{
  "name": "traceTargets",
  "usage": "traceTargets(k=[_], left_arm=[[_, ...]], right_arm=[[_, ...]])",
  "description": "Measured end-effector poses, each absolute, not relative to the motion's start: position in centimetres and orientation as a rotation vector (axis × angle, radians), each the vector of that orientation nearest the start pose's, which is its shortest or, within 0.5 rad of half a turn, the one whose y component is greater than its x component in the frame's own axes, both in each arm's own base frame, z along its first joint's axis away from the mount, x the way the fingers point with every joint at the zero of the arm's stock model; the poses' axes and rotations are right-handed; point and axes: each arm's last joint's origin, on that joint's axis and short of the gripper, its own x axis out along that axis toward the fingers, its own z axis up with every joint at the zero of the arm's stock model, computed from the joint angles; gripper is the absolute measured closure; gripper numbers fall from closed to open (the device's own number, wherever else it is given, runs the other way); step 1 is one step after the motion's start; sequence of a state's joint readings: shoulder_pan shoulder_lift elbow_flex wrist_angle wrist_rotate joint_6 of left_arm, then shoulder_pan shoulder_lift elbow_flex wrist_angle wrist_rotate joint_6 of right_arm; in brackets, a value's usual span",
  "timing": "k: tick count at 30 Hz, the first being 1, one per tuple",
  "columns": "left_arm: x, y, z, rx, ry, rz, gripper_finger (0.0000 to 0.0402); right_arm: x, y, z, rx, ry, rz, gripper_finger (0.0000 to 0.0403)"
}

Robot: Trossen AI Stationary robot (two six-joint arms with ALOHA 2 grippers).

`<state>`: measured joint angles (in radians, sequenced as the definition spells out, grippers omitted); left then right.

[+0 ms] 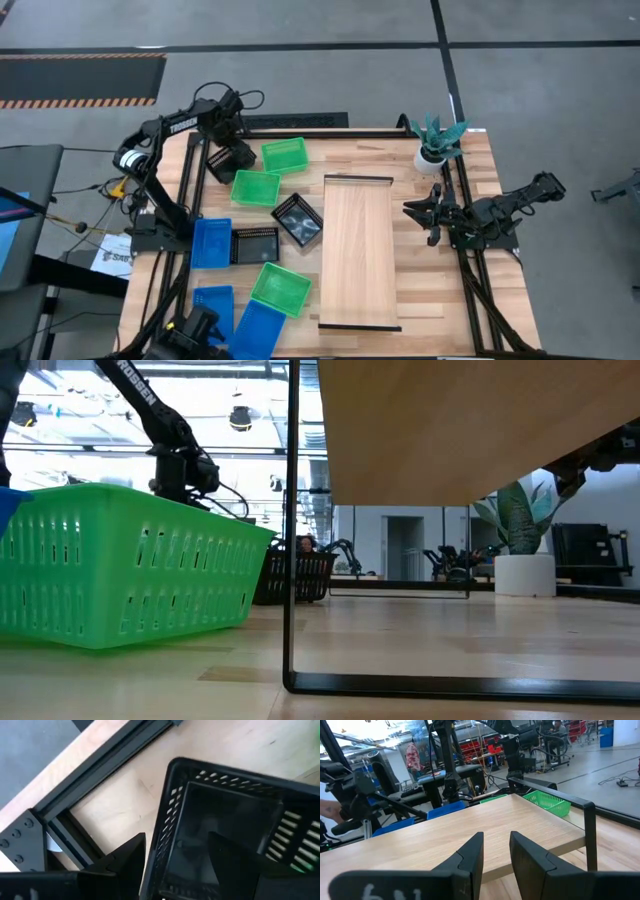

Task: Stack baskets on shelf by color
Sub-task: Put the top left black bin on the shelf

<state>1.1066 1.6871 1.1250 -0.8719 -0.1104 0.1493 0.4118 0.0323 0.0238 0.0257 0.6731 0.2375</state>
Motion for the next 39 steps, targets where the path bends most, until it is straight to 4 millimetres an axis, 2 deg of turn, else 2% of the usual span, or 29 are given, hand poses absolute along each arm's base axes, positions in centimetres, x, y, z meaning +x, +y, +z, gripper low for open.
traceTargets(k=[4, 13, 20, 26, 31, 39], left_arm=[[13.0, 27.1, 18.7, -0.619, 1.401, 0.878, 0.0235], [12.4, 27.4, 18.7, -0.632, 1.391, 0.901, 0.039], [12.4, 27.6, 18.7, -0.617, 1.385, 0.897, 0.0398], [12.5, 28.0, 20.1, -0.624, 1.389, 0.933, 0.04], [12.8, 28.6, 22.2, -0.645, 1.357, 0.971, 0.0401], [13.2, 29.3, 27.3, -0.646, 1.317, 1.013, 0.0401]], right_arm=[[9.2, 2.0, 17.1, 0.243, -0.045, -0.259, 0.0285], [9.2, 2.0, 17.1, 0.243, -0.044, -0.259, 0.0285], [9.2, 2.0, 17.1, 0.244, -0.045, -0.259, 0.0285], [9.2, 2.0, 17.1, 0.245, -0.045, -0.259, 0.0285], [9.2, 2.0, 17.1, 0.245, -0.045, -0.259, 0.0285], [9.2, 2.0, 17.1, 0.245, -0.044, -0.259, 0.0285]])
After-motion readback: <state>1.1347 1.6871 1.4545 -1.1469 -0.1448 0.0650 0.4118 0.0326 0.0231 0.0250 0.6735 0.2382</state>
